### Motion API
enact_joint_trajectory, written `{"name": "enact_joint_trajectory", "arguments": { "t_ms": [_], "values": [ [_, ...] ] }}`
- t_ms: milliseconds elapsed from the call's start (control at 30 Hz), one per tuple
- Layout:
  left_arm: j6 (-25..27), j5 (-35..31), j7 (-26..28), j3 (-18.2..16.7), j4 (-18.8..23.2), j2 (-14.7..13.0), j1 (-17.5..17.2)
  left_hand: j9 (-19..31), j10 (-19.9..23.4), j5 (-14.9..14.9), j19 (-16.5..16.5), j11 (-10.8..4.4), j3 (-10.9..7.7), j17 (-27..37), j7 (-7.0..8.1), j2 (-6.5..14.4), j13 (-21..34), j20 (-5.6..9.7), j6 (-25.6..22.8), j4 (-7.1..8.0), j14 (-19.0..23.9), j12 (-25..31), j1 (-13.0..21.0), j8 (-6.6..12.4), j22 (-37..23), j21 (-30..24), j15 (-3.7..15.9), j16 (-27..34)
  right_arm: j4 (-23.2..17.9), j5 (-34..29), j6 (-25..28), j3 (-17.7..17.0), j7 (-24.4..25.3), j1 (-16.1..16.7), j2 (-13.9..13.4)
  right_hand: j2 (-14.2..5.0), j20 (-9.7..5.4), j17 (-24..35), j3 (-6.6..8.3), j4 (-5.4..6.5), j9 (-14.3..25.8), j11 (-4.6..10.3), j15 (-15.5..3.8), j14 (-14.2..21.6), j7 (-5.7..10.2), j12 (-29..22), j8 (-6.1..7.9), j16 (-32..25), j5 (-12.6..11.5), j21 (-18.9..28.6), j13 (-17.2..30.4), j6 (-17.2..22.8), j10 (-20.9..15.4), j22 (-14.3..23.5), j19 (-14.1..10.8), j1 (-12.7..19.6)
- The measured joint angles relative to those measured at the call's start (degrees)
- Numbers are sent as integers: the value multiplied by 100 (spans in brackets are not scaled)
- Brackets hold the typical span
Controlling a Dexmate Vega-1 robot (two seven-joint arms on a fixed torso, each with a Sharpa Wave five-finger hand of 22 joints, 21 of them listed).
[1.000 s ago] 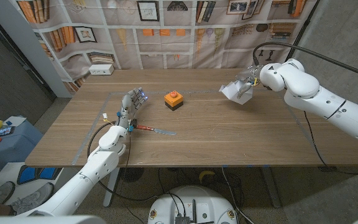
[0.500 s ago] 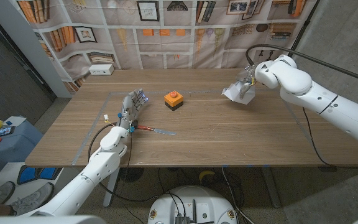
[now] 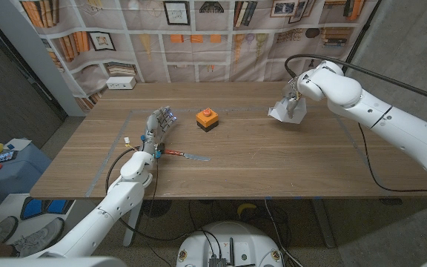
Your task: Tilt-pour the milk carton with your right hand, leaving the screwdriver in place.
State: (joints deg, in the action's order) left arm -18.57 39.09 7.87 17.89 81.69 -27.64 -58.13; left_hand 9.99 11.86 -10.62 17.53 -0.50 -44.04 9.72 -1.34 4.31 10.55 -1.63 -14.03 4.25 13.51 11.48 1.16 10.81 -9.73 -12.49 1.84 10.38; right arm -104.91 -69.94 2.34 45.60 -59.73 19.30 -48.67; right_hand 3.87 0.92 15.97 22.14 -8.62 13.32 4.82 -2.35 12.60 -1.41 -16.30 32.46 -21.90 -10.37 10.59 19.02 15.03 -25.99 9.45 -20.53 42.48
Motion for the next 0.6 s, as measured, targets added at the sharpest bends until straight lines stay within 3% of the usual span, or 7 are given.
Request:
{"name": "enact_joint_trajectory", "arguments": {
  "t_ms": [600],
  "values": [
    [-63, 26, 1, -38, -46, 19, -41, 0, 0, 0, 31, 0, -17, 0, 32, 0, -1, 31, -32, 17, 0, 0, 0, 0, 0, 22, 0, 0, 247, -397, -405, 189, -397, -276, 227, -74, 41, 14, -43, 42, 14, -22, 0, 0, -21, 43, 27, 0, 0, 0, 27, -22, 21, 0, 82, -74]
  ]
}}
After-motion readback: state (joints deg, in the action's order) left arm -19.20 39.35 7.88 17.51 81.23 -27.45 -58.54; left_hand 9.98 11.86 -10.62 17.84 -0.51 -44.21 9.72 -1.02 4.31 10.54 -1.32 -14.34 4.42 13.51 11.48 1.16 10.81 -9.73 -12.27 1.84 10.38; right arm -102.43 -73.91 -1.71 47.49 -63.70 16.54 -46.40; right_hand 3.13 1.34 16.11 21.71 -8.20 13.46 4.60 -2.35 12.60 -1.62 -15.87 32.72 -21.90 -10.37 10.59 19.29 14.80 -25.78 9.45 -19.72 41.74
